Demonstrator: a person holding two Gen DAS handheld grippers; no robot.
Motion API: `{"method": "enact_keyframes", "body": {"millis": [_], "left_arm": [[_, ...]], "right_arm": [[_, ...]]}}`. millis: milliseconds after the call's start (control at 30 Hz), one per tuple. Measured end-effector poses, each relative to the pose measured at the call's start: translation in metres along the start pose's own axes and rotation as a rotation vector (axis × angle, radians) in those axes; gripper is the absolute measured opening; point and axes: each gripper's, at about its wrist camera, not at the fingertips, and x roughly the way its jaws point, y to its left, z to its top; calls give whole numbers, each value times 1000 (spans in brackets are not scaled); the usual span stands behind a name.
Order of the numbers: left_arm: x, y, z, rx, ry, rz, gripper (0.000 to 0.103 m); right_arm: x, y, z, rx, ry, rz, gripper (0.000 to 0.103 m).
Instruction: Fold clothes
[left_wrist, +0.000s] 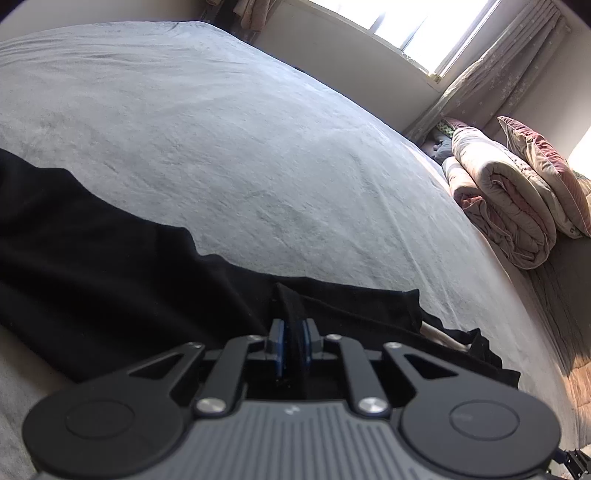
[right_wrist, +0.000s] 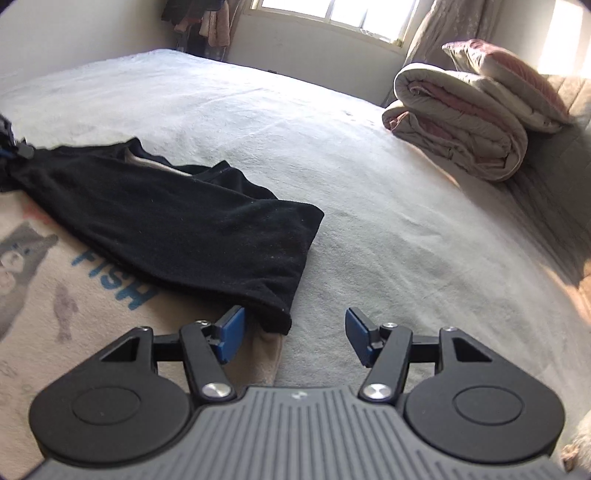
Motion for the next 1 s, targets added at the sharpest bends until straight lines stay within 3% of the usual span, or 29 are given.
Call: {"method": "enact_keyframes", "body": {"millis": [167, 333, 533, 567, 600, 633, 733, 833, 867, 900, 1000], "left_arm": [[3, 4, 4, -12, -15, -2, 10], [10, 10, 6, -47, -12, -35, 10], [18, 6, 1, -35, -25, -65, 10], [18, 5, 0, -23, -32, -68, 5], [17, 3, -1, -7, -45, -68, 2], [16, 1, -2, 6, -58, -57, 2], [19, 0, -2, 33, -50, 26, 2], [17, 1, -1, 7, -37, 40, 6], [14, 1, 0, -2, -33, 42, 9], [10, -1, 1, 1, -30, 45, 12], [-3, -9, 0, 35, -25, 39, 17]], "right_arm": [[5, -31, 23, 232, -11, 160, 61], [47, -52, 40, 391, 5, 193, 59], [92, -69, 36, 567, 27, 223, 36], [95, -70, 36, 584, 18, 232, 26], [98, -70, 36, 598, 8, 233, 6], [97, -69, 36, 596, -2, 205, 4], [97, -67, 37, 592, -26, 128, 3], [98, -62, 37, 554, 2, 103, 4], [95, -60, 38, 537, 8, 94, 8], [89, -59, 39, 524, 8, 85, 18], [72, -56, 38, 483, 7, 62, 28]]}}
